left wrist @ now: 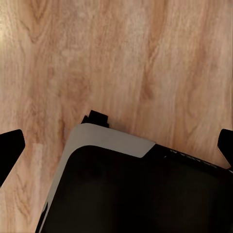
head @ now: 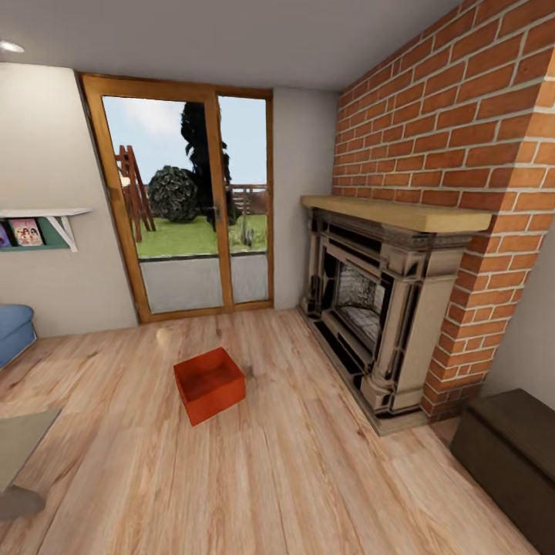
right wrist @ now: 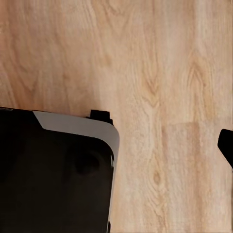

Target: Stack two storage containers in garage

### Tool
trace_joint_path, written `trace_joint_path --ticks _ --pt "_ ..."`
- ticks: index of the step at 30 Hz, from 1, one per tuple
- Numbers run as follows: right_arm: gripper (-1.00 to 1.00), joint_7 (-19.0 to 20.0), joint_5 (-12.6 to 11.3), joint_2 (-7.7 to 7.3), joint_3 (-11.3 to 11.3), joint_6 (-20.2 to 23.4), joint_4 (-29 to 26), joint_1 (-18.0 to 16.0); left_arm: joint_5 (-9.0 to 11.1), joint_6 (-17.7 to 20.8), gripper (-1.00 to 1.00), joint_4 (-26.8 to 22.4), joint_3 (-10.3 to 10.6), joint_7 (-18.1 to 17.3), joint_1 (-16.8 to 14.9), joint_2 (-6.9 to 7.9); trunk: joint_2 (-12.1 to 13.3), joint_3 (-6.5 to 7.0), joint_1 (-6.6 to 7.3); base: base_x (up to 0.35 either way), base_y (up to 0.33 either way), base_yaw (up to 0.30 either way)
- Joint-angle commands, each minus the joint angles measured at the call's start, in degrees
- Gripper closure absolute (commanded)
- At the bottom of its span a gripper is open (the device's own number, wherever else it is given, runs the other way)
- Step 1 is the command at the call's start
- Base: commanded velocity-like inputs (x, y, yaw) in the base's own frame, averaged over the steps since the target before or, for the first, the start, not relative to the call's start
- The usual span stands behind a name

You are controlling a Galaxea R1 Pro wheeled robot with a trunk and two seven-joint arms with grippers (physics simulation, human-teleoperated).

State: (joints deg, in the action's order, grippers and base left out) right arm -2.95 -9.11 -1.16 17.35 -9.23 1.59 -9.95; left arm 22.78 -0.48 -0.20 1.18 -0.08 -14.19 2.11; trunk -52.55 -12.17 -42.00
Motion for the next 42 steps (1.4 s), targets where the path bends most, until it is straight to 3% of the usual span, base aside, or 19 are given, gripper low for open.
trace_joint_path --ticks 1,26,42 --pt "-1.0 -0.03 -0.59 0.02 0.49 -0.35 0.17 -0.07 0.31 -0.05 -1.0 0.02 0.14 -0.01 -0.04 0.0 -0.05 -0.08 -0.04 0.321 0.0 0.154" --pt "-1.0 -0.03 -0.73 -0.07 0.32 -0.26 0.17 -0.07 0.29 -0.05 -1.0 0.02 0.14 -0.01 -0.04 0.0 -0.05 -0.08 -0.04 0.321 -0.001 0.207" --pt "-1.0 0.34 -0.82 -0.11 0.29 -0.15 0.17 -0.07 0.25 -0.05 -1.0 0.02 0.2 -0.01 -0.04 0.0 -0.05 -0.08 -0.04 0.313 -0.092 0.223"
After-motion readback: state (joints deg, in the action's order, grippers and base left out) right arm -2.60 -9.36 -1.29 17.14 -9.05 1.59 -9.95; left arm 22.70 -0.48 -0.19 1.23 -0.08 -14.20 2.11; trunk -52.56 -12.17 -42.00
